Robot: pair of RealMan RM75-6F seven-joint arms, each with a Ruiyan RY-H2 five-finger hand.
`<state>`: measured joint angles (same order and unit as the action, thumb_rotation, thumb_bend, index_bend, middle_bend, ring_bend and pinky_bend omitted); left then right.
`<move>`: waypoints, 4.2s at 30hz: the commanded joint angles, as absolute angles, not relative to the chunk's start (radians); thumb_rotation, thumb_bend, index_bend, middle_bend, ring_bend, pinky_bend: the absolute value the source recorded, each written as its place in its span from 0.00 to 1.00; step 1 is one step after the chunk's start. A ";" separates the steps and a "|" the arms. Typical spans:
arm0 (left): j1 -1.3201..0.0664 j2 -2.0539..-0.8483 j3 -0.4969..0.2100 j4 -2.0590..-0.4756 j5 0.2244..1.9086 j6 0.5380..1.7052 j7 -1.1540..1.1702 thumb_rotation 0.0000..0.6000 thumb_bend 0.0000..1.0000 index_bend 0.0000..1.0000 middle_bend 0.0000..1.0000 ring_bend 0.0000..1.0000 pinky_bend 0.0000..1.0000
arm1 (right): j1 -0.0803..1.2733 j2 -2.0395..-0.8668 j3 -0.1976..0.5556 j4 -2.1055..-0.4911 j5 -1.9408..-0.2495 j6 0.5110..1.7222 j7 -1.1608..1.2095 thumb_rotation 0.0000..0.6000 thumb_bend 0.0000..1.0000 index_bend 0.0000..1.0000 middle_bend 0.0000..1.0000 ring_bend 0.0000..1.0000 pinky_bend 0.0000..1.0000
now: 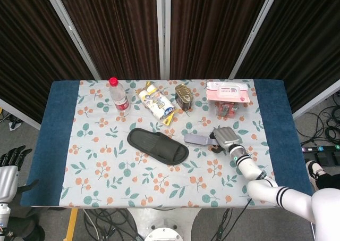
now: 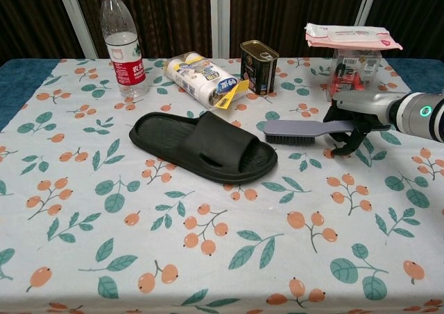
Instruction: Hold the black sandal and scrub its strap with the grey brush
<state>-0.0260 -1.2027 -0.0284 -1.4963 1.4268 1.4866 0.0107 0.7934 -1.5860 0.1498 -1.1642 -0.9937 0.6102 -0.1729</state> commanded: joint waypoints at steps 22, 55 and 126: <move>-0.272 -1.178 -0.106 -1.494 1.640 1.385 -0.128 1.00 0.27 0.23 0.23 0.13 0.17 | 0.728 -1.344 0.164 -1.350 -1.364 0.804 0.180 1.00 0.39 0.97 0.94 0.99 1.00; -0.938 -1.650 -0.101 -0.990 1.511 0.553 -0.291 1.00 0.22 0.15 0.14 0.10 0.17 | 0.804 -1.260 0.187 -1.527 -1.211 0.756 -0.031 1.00 0.43 0.98 0.95 1.00 1.00; -0.950 -1.692 -0.055 -0.985 1.421 0.612 -0.234 1.00 0.22 0.44 0.50 0.35 0.28 | 0.912 -1.624 0.013 -1.141 -1.459 0.717 -0.084 1.00 0.43 0.99 0.95 1.00 1.00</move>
<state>-0.9499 -1.6922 -0.0548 -0.9854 1.4207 0.6118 -0.2333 0.9253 -1.6474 0.0316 -1.1135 -1.4477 0.7144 -0.0905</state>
